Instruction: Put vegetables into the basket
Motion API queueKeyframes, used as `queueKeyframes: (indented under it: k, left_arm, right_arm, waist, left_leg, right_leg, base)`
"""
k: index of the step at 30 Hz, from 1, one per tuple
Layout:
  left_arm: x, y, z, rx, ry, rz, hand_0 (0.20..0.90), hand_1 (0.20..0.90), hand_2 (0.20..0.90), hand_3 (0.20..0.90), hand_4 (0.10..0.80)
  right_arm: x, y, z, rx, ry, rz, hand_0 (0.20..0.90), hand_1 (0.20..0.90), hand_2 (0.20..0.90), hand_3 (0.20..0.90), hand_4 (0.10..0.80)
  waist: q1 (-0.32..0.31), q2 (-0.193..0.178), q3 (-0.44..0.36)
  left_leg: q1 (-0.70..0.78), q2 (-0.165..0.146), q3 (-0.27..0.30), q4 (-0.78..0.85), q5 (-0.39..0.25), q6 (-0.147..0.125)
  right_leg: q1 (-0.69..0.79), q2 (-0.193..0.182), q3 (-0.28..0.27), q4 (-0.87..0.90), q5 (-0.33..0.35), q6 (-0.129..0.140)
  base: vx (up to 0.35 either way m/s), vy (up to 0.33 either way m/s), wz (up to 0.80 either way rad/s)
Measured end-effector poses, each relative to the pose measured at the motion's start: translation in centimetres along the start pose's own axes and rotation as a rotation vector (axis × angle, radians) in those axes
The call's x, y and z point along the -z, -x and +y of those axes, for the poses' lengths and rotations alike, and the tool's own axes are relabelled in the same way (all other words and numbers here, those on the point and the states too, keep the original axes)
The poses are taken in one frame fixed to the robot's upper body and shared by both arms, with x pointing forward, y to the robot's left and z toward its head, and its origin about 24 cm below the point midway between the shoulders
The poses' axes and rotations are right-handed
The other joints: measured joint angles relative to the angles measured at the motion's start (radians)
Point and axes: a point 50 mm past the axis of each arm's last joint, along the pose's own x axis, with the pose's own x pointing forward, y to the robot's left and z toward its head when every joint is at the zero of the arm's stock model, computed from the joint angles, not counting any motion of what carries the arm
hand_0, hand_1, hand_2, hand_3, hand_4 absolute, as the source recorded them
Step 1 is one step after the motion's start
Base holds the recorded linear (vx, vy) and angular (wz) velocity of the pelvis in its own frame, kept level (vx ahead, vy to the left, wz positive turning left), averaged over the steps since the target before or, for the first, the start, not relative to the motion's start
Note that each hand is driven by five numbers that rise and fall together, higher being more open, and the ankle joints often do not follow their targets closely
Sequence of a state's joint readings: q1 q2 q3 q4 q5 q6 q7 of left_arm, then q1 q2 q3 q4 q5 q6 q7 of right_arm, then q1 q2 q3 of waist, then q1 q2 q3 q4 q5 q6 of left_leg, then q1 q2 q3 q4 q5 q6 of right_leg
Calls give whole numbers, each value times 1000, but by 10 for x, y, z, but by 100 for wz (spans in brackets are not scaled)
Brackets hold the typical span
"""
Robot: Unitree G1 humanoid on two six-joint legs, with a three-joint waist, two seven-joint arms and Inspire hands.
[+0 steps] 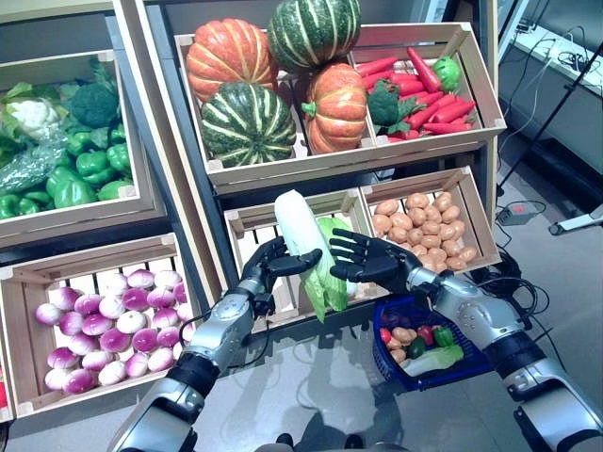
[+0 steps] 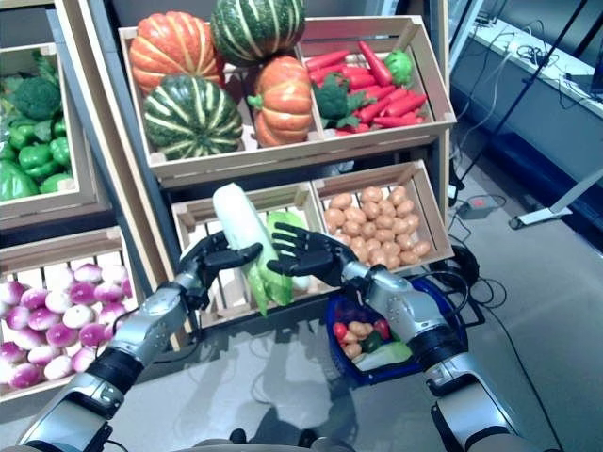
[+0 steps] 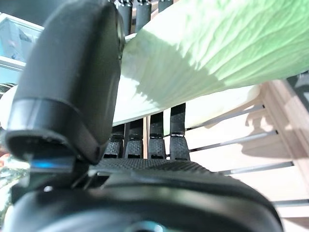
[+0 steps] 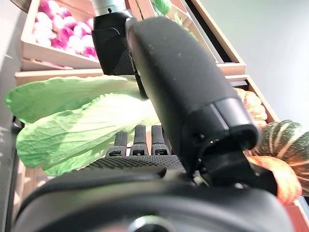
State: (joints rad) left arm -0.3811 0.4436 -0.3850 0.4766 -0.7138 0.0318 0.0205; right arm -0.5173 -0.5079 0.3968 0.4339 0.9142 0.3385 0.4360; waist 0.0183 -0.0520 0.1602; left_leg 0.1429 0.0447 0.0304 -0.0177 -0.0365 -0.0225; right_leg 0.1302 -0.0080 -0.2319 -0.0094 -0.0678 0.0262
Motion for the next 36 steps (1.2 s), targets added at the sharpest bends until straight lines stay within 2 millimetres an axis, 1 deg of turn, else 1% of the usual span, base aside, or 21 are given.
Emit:
queueKeyframes:
  k: [3, 7, 8, 10, 12, 14, 17, 19, 22, 26, 29, 30, 31, 32, 33, 34, 36]
  left_arm:
    - [1, 1, 2, 19, -8, 14, 300, 300, 300, 300, 400]
    - [1, 1, -1, 58, -4, 12, 300, 300, 300, 300, 400]
    - [1, 1, -2, 72, -6, 13, 300, 300, 300, 300, 400]
    - [2, 1, -8, 98, -16, 17, 300, 300, 300, 300, 400]
    - [3, 2, -22, 156, -38, 17, 300, 300, 300, 300, 400]
    - [4, 3, -21, 152, -40, 22, 300, 300, 300, 300, 400]
    - [4, 4, -17, 136, -47, 21, 300, 300, 300, 300, 400]
    - [1, 4, -15, 126, -41, 12, 300, 300, 300, 300, 400]
    - [-2, 4, -15, 121, -50, -2, 300, 300, 300, 300, 400]
    - [-4, 4, -14, 116, -79, -8, 300, 300, 300, 300, 400]
    - [-4, 4, -13, 114, -104, -13, 300, 300, 300, 300, 400]
    - [-5, 4, -13, 114, -114, -15, 300, 300, 300, 300, 400]
    - [-5, 4, -13, 114, -114, -15, 300, 300, 300, 300, 400]
    - [-5, 4, -13, 114, -116, -18, 300, 300, 300, 300, 400]
    - [-6, 4, -13, 115, -116, -18, 300, 300, 300, 300, 400]
    - [-6, 4, -14, 123, -111, -21, 300, 300, 300, 300, 400]
    - [-6, 4, -15, 131, -110, -22, 300, 300, 300, 300, 400]
  right_arm:
    - [-1, -1, -5, 14, -4, 17, 900, 900, 900, 900, 800]
    - [-4, 1, -11, 42, 17, 27, 900, 900, 900, 900, 800]
    - [-6, 1, -13, 66, 56, 38, 900, 900, 900, 900, 800]
    - [-12, -2, -15, 133, 185, 53, 900, 900, 900, 900, 800]
    - [-19, -5, -15, 227, 400, 73, 900, 900, 900, 900, 800]
    - [-24, -6, -10, 248, 543, 86, 900, 900, 900, 900, 800]
    - [-32, -11, 8, 266, 755, 60, 900, 900, 900, 900, 800]
    - [-36, -13, 16, 280, 831, 29, 900, 900, 900, 900, 800]
    - [-35, -12, 23, 294, 888, 2, 900, 900, 900, 900, 800]
    - [-30, -12, 26, 309, 882, -17, 900, 900, 900, 900, 800]
    - [-22, -11, 28, 321, 833, -48, 900, 900, 900, 900, 800]
    - [-18, -10, 27, 321, 791, -57, 900, 900, 900, 900, 800]
    - [-18, -10, 27, 321, 791, -57, 900, 900, 900, 900, 800]
    - [-13, -8, 26, 314, 713, -61, 900, 900, 900, 900, 800]
    - [-13, -8, 25, 315, 701, -63, 900, 900, 900, 900, 800]
    - [-11, -5, 22, 318, 638, -69, 900, 900, 900, 900, 800]
    - [-8, -3, 18, 315, 576, -67, 900, 900, 900, 900, 800]
  waist:
    - [2, -2, -1]
    - [4, -15, -10]
    - [4, -19, -12]
    - [1, -19, -13]
    - [-1, -18, -13]
    - [-5, -18, -13]
    - [-25, -17, -13]
    - [-32, -14, -14]
    - [-32, -8, -15]
    - [-33, 3, -15]
    - [-35, 15, -15]
    - [-34, 21, -15]
    - [-34, 21, -15]
    - [-34, 29, -14]
    - [-34, 30, -14]
    - [-33, 32, -14]
    - [-33, 32, -14]
  left_leg:
    - [20, 0, 0, -14, 3, 3]
    - [20, -4, 0, -23, 9, 6]
    - [20, -5, 0, -26, 10, 7]
    - [20, -8, 0, -27, 12, 10]
    - [20, -12, 1, -32, 15, 14]
    - [20, -13, 2, -32, 15, 14]
    - [20, -12, 4, -34, 15, 14]
    - [20, -13, 4, -35, 15, 14]
    - [20, -13, 6, -37, 15, 15]
    - [19, -13, 7, -39, 16, 15]
    - [19, -13, 9, -42, 16, 16]
    - [20, -13, 9, -44, 16, 16]
    - [20, -13, 9, -44, 16, 16]
    - [20, -13, 9, -45, 17, 16]
    - [20, -13, 9, -46, 17, 16]
    - [20, -13, 8, -47, 17, 16]
    - [20, -13, 8, -48, 17, 16]
  right_leg:
    - [16, 0, 0, -8, 2, 1]
    - [18, -1, 1, -18, 7, 5]
    - [20, -1, 2, -27, 12, 5]
    - [20, -3, 5, -33, 17, 8]
    - [20, -6, 8, -42, 24, 10]
    - [20, -7, 9, -42, 24, 11]
    - [18, -6, 12, -43, 25, 12]
    - [17, -6, 13, -43, 25, 12]
    - [16, -6, 18, -43, 25, 12]
    - [12, -6, 30, -43, 25, 12]
    - [11, -6, 33, -43, 25, 13]
    - [11, -6, 33, -43, 25, 13]
    - [11, -6, 33, -43, 25, 13]
    - [11, -6, 33, -44, 25, 13]
    - [11, -6, 33, -44, 25, 13]
    - [11, -6, 31, -45, 25, 13]
    - [12, -6, 31, -46, 26, 13]
  base:
    - [0, 0, 0]
    - [0, 0, 0]
    - [-6, 19, -4]
    - [-13, 22, -5]
    - [0, 0, 0]
    - [-13, 15, -2]
    - [-18, 23, -1]
    - [-26, 31, 0]
    - [0, 0, 0]
    - [-25, 28, -2]
    - [0, 0, 0]
    - [0, 0, 0]
    - [0, 0, 0]
    - [0, 0, 0]
    - [0, 0, 0]
    - [0, 0, 0]
    - [0, 0, 0]
